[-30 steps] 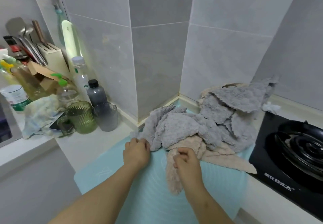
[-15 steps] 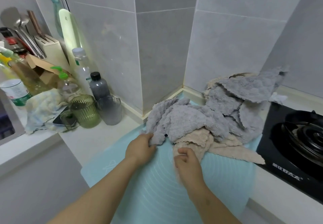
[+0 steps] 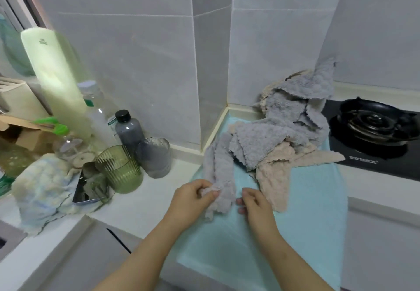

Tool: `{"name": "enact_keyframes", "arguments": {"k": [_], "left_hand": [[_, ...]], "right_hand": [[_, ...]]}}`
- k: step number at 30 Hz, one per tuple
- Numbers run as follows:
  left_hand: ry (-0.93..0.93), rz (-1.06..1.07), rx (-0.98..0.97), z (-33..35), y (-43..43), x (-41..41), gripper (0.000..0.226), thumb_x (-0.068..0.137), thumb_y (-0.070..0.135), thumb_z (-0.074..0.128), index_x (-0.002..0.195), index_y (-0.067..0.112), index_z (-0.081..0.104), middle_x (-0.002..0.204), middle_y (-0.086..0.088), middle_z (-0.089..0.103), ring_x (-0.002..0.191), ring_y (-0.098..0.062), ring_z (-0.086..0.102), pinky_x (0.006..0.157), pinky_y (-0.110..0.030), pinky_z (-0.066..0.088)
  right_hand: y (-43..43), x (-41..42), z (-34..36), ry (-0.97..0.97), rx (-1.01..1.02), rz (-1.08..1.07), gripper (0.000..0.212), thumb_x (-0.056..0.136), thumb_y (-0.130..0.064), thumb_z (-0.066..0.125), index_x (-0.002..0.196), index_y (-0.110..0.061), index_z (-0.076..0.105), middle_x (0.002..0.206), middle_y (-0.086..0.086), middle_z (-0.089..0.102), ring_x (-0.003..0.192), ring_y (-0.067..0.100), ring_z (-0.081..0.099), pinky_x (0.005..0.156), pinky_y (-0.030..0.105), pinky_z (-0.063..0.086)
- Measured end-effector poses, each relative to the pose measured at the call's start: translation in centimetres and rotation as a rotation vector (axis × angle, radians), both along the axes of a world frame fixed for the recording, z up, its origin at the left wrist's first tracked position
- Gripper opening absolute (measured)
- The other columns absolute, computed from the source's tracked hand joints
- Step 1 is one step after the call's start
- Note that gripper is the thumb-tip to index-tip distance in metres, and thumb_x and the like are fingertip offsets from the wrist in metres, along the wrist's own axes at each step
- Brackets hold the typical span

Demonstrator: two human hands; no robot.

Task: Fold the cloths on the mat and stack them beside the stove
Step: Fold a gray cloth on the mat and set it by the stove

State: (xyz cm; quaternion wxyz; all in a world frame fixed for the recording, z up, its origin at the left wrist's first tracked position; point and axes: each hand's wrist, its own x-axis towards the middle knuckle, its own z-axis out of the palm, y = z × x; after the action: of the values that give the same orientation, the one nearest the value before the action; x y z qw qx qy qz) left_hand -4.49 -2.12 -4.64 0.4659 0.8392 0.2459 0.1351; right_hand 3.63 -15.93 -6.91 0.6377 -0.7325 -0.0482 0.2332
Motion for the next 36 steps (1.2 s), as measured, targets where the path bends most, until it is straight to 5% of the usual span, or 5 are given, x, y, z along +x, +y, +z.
{"name": "enact_keyframes", "arguments": {"k": [4,11,16,28,36], "left_hand": [[0.153,-0.522,-0.038,-1.6,0.9,-5.9,0.007,0.090,0.027,0.059,0.088,0.032,0.063,0.082,0.005,0.065,0.071,-0.005,0.054,0.066,-0.015,0.041],[0.101,-0.026,-0.177,-2.9,0.5,-5.1,0.030,0.095,0.021,0.049,0.124,0.017,0.048,0.096,-0.003,0.058,0.084,-0.016,0.056,0.072,-0.025,0.041],[0.225,-0.101,-0.531,-2.2,0.3,-4.5,0.046,0.091,0.019,0.058,0.131,0.009,0.038,0.107,-0.005,0.057,0.093,-0.019,0.058,0.076,-0.022,0.044],[0.033,0.256,-0.764,-3.2,3.1,-6.1,0.007,0.088,0.007,0.054,0.088,0.002,0.059,0.085,-0.016,0.064,0.071,-0.026,0.061,0.062,-0.032,0.049],[0.015,-0.441,-0.106,-2.5,-0.6,-5.8,0.036,0.078,0.053,0.056,0.100,0.029,0.072,0.091,0.012,0.067,0.089,-0.004,0.060,0.084,-0.018,0.046]], "right_hand": [[0.0,-9.4,1.0,0.010,-0.054,-0.176,0.032,0.099,-0.023,0.042,0.087,-0.001,0.061,0.083,0.006,0.063,0.072,0.014,0.056,0.063,0.017,0.045],[-0.5,-9.7,-0.4,0.004,-0.102,-0.131,0.007,0.090,-0.012,0.057,0.086,-0.014,0.064,0.089,0.008,0.067,0.077,0.016,0.059,0.071,0.027,0.047],[-0.7,-10.0,-0.6,0.083,-0.068,-0.186,0.008,0.090,-0.012,0.056,0.088,-0.009,0.063,0.094,0.013,0.068,0.080,0.022,0.061,0.075,0.035,0.049],[-1.1,-9.6,0.1,0.104,-0.007,-0.139,0.016,0.093,-0.020,0.054,0.107,-0.014,0.057,0.062,0.009,0.057,0.064,0.015,0.053,0.068,0.022,0.040],[-0.9,-9.5,-0.4,0.071,0.110,-0.118,0.027,0.095,-0.026,0.049,0.110,-0.007,0.062,0.094,0.006,0.070,0.088,0.016,0.064,0.080,0.024,0.049]]}}
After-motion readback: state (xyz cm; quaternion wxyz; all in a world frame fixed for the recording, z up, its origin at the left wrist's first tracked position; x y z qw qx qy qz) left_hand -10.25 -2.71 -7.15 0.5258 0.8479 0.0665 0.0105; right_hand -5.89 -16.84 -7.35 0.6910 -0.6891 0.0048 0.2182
